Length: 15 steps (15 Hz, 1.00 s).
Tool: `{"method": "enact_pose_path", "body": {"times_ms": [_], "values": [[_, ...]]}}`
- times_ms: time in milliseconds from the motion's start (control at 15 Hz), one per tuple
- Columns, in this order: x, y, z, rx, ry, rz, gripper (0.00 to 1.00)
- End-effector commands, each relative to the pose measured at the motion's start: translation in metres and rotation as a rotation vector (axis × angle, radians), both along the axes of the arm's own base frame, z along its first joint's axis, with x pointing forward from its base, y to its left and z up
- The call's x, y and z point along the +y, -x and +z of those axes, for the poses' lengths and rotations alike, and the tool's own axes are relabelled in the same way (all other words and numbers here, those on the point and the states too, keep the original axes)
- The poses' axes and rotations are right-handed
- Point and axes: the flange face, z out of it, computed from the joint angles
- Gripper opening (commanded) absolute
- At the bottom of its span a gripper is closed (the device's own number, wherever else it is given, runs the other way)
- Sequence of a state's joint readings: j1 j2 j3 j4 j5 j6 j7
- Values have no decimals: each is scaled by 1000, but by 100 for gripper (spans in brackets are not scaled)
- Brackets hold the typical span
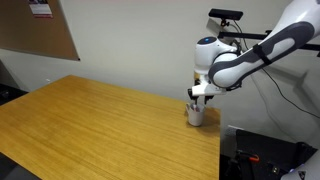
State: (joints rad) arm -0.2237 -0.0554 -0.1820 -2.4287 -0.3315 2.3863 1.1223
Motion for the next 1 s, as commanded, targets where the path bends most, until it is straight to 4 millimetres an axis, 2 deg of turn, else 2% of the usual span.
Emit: {"method": "enact_pose_path", "body": {"times_ms": [0, 67, 267, 933], "values": [[-9, -7, -5, -7, -20, 28, 49], [-9, -8, -7, -2, -27, 37, 45], [-12, -12, -13, 12, -43, 75, 44], [-25, -19, -24, 27, -66, 131, 46]]}}
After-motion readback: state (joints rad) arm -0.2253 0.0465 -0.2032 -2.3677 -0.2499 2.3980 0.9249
